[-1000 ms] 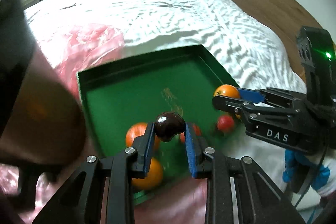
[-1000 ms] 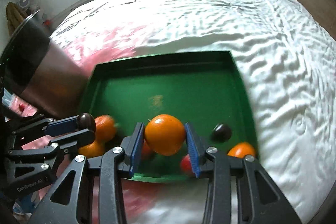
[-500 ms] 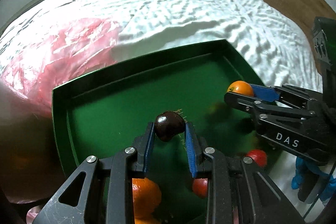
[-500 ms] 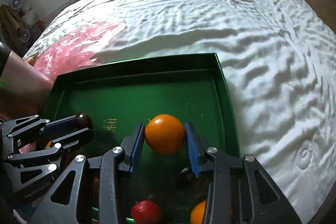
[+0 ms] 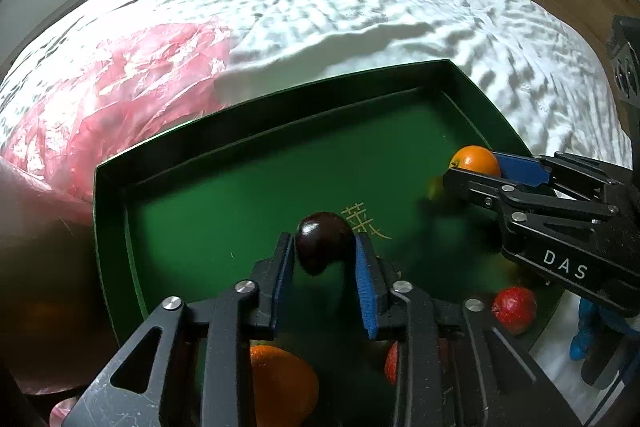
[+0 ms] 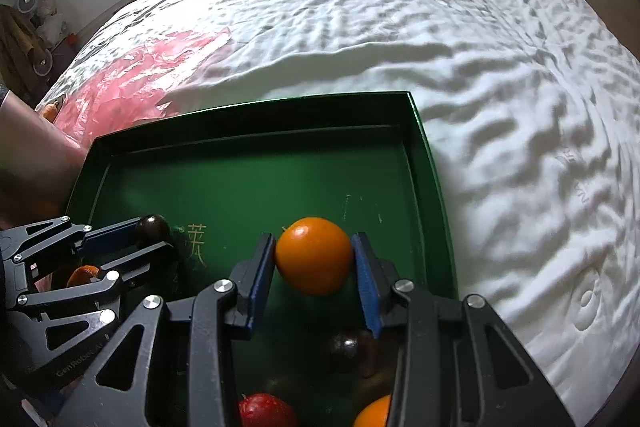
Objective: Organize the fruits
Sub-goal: 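Lower the orange and plum into the tray and open both grippers, then pull both open grippers back from the tray toward the loose red fruit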
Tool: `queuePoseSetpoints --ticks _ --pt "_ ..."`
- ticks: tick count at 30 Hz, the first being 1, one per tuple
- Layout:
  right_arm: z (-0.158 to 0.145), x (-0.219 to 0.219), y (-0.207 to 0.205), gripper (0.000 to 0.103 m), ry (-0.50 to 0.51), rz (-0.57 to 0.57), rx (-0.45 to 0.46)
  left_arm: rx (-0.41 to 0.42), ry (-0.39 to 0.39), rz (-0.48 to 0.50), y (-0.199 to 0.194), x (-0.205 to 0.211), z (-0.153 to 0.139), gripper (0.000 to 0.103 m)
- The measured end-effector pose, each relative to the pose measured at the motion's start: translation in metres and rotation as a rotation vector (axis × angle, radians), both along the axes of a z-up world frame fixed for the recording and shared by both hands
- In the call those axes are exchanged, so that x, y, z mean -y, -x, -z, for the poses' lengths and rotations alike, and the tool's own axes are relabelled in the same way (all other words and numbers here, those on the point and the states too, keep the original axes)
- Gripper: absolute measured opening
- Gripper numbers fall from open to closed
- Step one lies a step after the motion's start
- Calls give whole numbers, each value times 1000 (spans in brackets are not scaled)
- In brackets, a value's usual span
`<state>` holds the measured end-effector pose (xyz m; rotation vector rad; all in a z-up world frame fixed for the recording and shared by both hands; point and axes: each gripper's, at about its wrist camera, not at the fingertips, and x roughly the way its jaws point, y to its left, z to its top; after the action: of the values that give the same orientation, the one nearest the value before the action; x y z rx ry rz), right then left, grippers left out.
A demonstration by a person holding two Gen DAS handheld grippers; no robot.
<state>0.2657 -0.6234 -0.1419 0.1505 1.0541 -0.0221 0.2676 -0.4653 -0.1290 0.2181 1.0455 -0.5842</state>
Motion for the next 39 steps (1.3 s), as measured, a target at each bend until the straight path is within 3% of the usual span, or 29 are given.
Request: queuePoseSetpoints --ticks 2,4,6,10,29,35,39 --pt "0 0 -1 75 -5 4 -4 -2 -3 -13 -1 -1 1 37" --pt "2 -1 -2 83 1 5 -11 -9 2 -21 -2 -3 1 38" --pt "2 -2 -2 92 6 5 -13 -8 2 -31 -2 -5 0 46" --pt "-1 -5 -2 103 11 5 -5 -1 6 -48 -4 -10 -4 49" --pt "-50 -20 28 103 25 67 75 20 63 -5 18 -28 -41 52" --pt "-58 -28 48 103 34 83 76 31 81 32 37 -33 -52 58" --pt "-61 -35 61 103 55 83 71 31 94 51 51 -39 -57 71"
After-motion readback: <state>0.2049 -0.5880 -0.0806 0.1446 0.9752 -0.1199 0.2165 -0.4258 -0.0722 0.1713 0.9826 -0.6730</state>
